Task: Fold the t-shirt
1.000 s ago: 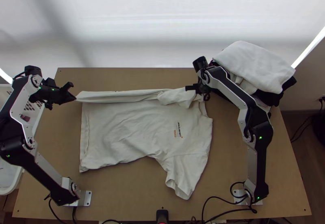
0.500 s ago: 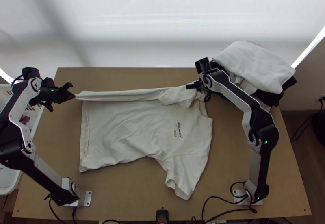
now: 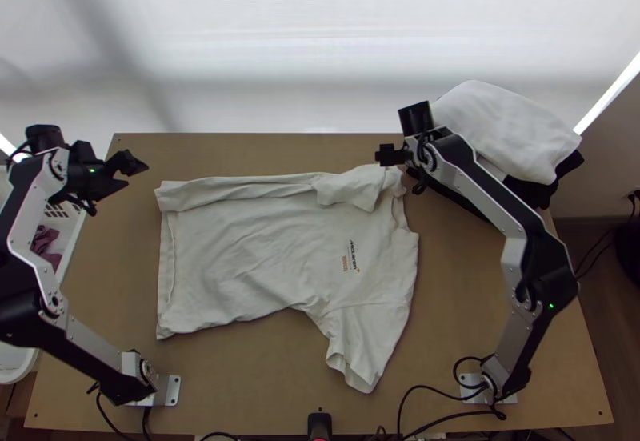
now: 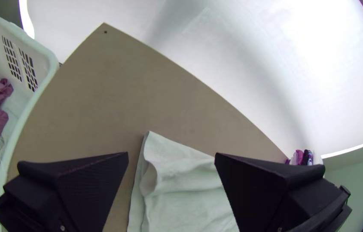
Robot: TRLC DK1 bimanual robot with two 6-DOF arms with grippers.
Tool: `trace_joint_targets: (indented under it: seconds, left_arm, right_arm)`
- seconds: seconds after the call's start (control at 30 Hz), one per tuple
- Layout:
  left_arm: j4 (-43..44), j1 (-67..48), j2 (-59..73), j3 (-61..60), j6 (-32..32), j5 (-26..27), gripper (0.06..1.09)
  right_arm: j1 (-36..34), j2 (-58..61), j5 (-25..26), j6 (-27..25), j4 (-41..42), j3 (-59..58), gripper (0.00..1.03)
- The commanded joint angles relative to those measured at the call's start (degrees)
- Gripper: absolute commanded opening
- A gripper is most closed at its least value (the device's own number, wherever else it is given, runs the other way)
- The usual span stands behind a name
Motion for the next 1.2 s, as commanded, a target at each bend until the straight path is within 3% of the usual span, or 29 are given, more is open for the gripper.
trace_joint_targets:
  seconds: [0.0,0.13,0.23,0.3,0.37,0.47,0.67,0.9,1.17]
  left_arm:
    - [0.3,0.5,-7.9,-3.2,-0.1,1.2,1.05]
    - [0.2,0.5,-15.3,-7.2,-0.1,1.3,1.05]
    - [0.0,1.1,-19.1,-9.4,-0.1,1.3,1.05]
    - [0.0,1.6,-21.4,-10.8,0.0,1.3,1.05]
    - [-0.4,1.9,-23.0,-11.9,-0.2,1.5,1.05]
    - [-0.9,2.5,-25.3,-13.8,-0.6,1.5,1.05]
    - [-0.9,3.1,-28.4,-16.6,-0.8,1.5,1.05]
    - [-1.1,3.5,-31.4,-19.0,-0.9,1.4,1.05]
    - [-6.1,3.0,-35.1,-20.3,3.2,1.4,1.05]
  right_arm:
    - [1.1,-8.8,0.4,4.5,-5.9,-2.9,0.99]
    - [3.1,-14.6,0.3,11.0,-18.9,-4.1,0.98]
    - [3.8,-20.2,0.3,15.4,-22.9,-8.1,0.93]
    - [4.3,-24.6,-0.2,15.6,-23.0,-12.3,0.9]
    - [3.9,-29.2,-4.0,16.7,-22.9,-16.9,0.9]
    - [0.4,-32.4,-15.5,18.5,-25.5,-23.5,0.95]
    - [1.1,-31.9,-19.6,18.8,-35.3,-34.9,0.99]
    - [3.8,-31.4,-22.0,15.3,-33.6,-45.5,0.98]
    - [5.6,-32.9,-26.1,15.2,-22.4,-50.9,0.9]
